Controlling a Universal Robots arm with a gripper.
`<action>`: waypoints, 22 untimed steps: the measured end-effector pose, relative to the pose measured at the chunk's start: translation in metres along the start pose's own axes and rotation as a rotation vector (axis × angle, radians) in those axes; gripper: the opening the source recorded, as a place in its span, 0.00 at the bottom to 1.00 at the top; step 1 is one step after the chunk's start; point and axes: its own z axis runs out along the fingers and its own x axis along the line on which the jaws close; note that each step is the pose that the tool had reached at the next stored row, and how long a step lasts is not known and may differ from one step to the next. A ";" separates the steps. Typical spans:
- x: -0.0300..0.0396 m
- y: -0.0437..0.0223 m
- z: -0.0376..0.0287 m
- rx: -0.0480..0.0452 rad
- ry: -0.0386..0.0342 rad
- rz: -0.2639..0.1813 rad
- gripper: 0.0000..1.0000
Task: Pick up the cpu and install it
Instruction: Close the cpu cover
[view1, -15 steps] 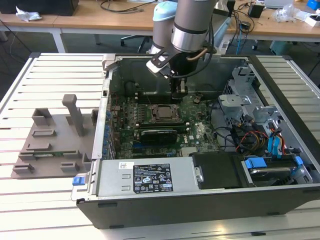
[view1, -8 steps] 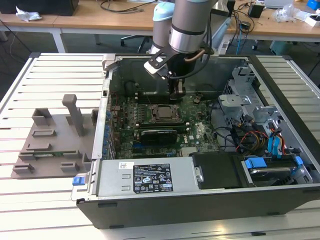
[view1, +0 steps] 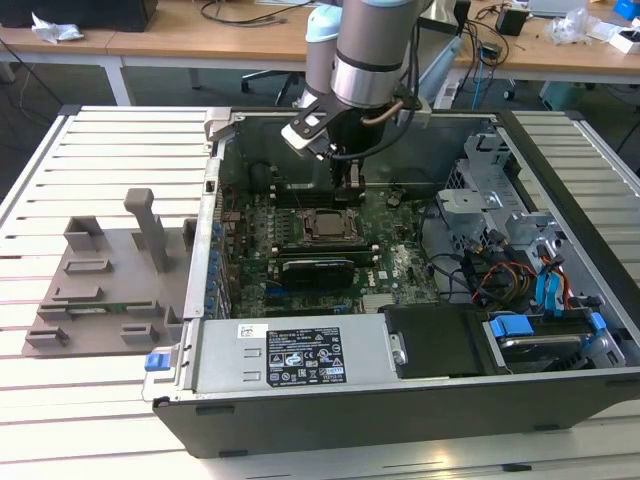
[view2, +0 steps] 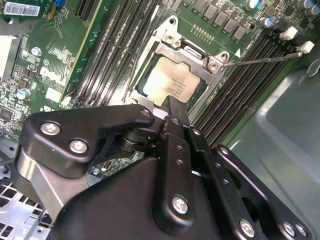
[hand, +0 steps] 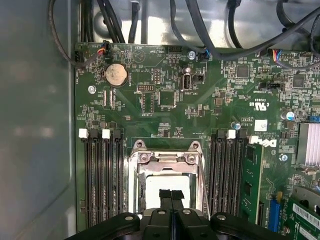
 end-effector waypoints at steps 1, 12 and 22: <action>0.0000 -0.0005 0.0002 0.0000 0.0000 0.000 0.10; 0.0003 -0.0054 0.0025 0.0000 0.0000 0.000 0.10; 0.0010 -0.0137 0.0135 0.0000 0.0000 0.000 0.10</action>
